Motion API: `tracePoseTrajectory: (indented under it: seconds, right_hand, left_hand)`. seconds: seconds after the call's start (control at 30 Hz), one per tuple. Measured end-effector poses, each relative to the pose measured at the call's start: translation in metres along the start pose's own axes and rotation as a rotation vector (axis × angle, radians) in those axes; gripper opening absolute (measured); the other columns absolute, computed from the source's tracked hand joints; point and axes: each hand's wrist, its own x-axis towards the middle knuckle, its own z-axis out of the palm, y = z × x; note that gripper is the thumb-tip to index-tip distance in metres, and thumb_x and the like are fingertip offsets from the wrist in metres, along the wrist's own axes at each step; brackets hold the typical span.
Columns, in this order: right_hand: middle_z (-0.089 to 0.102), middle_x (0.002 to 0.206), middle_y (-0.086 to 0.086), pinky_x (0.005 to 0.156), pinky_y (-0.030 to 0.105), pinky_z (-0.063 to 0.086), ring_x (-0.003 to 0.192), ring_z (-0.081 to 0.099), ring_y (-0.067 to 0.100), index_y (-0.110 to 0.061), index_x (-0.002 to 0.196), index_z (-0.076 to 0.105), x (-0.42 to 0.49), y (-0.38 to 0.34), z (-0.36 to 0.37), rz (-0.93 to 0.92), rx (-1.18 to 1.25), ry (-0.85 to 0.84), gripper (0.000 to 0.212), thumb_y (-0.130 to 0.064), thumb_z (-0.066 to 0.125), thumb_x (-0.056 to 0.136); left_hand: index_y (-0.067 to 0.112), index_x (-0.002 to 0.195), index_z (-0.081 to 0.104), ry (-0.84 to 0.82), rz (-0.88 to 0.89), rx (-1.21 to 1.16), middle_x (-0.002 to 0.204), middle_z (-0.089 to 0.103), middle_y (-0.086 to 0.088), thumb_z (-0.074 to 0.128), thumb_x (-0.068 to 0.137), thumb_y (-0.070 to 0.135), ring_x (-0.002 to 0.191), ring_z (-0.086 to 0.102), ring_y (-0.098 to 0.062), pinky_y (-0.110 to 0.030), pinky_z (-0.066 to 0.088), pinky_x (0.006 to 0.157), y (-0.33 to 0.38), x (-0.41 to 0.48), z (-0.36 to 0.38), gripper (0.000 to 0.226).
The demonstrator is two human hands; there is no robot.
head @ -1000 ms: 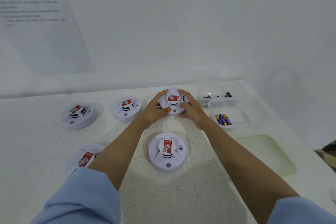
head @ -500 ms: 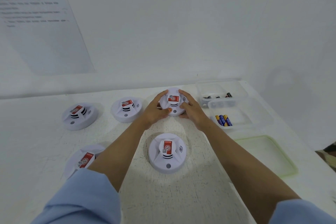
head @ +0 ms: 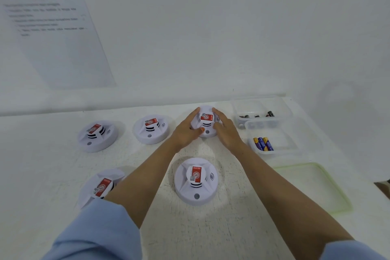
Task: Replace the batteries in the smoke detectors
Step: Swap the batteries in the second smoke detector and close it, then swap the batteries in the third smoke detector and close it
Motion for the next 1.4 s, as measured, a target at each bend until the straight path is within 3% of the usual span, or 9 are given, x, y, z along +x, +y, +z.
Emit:
tracePoseTrajectory:
  seconds: [0.17, 0.33, 0.47, 0.63, 0.73, 0.83, 1.07, 1.27, 1.4]
  right_hand:
    - [0.044, 0.142, 0.011, 0.098, 0.024, 0.036, 0.128, 0.043, 0.024, -0.014, 0.142, 0.037, 0.009, 0.007, 0.003, 0.052, -0.04, -0.034, 0.049, -0.004, 0.033, 0.094]
    - [0.047, 0.134, 0.013, 0.106, 0.036, 0.039, 0.126, 0.044, 0.026, -0.023, 0.14, 0.039, 0.015, 0.017, 0.007, 0.081, -0.076, -0.05, 0.051, -0.015, 0.033, 0.09]
    - [0.036, 0.131, 0.01, 0.096, 0.021, 0.031, 0.122, 0.04, 0.022, -0.017, 0.143, 0.035, 0.012, 0.009, 0.004, 0.103, -0.109, -0.021, 0.048, -0.01, 0.031, 0.095]
    - [0.03, 0.136, 0.01, 0.099, 0.028, 0.034, 0.125, 0.037, 0.022, -0.022, 0.139, 0.039, 0.004, -0.003, 0.007, -0.003, -0.229, 0.101, 0.045, -0.017, 0.04, 0.094]
    - [0.033, 0.139, 0.01, 0.098, 0.029, 0.036, 0.125, 0.038, 0.023, -0.025, 0.136, 0.043, -0.005, -0.026, 0.016, -0.166, -0.322, 0.141, 0.047, -0.021, 0.051, 0.091]
    - [0.042, 0.135, 0.005, 0.102, 0.031, 0.037, 0.122, 0.042, 0.018, -0.026, 0.135, 0.044, -0.007, -0.047, 0.038, -0.227, -0.277, 0.0, 0.053, -0.021, 0.062, 0.085]
    - [0.028, 0.148, 0.005, 0.102, 0.027, 0.032, 0.135, 0.03, 0.02, -0.019, 0.143, 0.027, -0.001, -0.06, 0.091, -0.033, -0.142, -0.38, 0.082, -0.013, 0.074, 0.076]
    - [0.023, 0.152, 0.008, 0.111, 0.032, 0.029, 0.139, 0.026, 0.022, -0.008, 0.146, 0.017, 0.01, -0.058, 0.112, -0.005, -0.291, -0.414, 0.099, -0.008, 0.079, 0.069]
    - [0.027, 0.149, 0.008, 0.109, 0.027, 0.027, 0.137, 0.029, 0.022, -0.005, 0.145, 0.014, 0.014, -0.053, 0.117, 0.048, -0.314, -0.422, 0.103, -0.006, 0.08, 0.067]
  left_hand:
    - [0.026, 0.147, 0.021, 0.033, -0.009, 0.202, 0.151, 0.031, -0.005, 0.054, 0.093, 0.026, 0.134, 0.038, -0.028, -0.048, 0.036, 0.108, -0.004, 0.004, 0.001, 0.063]
    - [0.022, 0.145, 0.028, 0.076, -0.022, 0.152, 0.149, 0.035, -0.003, 0.057, 0.091, 0.022, 0.134, 0.038, -0.025, -0.047, 0.036, 0.108, -0.005, 0.004, 0.003, 0.061]
    - [0.013, 0.142, 0.035, 0.129, 0.004, 0.142, 0.141, 0.046, -0.008, 0.056, 0.091, 0.014, 0.124, 0.048, -0.027, -0.043, 0.043, 0.102, 0.0, 0.003, 0.008, 0.055]
    - [0.015, 0.133, 0.048, 0.294, 0.041, 0.191, 0.129, 0.048, -0.011, 0.064, 0.086, 0.019, 0.108, 0.054, -0.03, -0.04, 0.047, 0.095, 0.006, -0.005, 0.0, 0.05]
    - [0.016, 0.121, 0.058, 0.503, 0.144, 0.188, 0.11, 0.051, -0.005, 0.065, 0.085, 0.015, 0.089, 0.05, -0.018, -0.004, 0.041, 0.077, 0.017, -0.017, -0.026, 0.037]
    - [0.016, 0.116, 0.062, 0.602, 0.208, 0.206, 0.108, 0.058, -0.005, 0.066, 0.082, 0.01, 0.089, 0.05, -0.014, -0.004, 0.038, 0.071, 0.02, -0.033, -0.065, 0.035]
    - [0.02, 0.139, 0.036, 0.309, -0.041, 0.097, 0.141, 0.038, -0.005, 0.077, 0.074, 0.011, 0.118, 0.036, -0.013, -0.027, 0.033, 0.093, -0.013, -0.055, -0.127, 0.078]
    - [0.013, 0.144, 0.023, 0.09, -0.137, 0.095, 0.145, 0.035, -0.011, 0.086, 0.058, 0.003, 0.128, 0.042, -0.025, -0.032, 0.04, 0.101, -0.027, -0.049, -0.142, 0.107]
    - [0.006, 0.145, 0.025, 0.041, -0.123, 0.223, 0.144, 0.041, -0.004, 0.084, 0.062, 0.005, 0.131, 0.038, -0.02, -0.029, 0.036, 0.107, -0.032, -0.044, -0.145, 0.102]
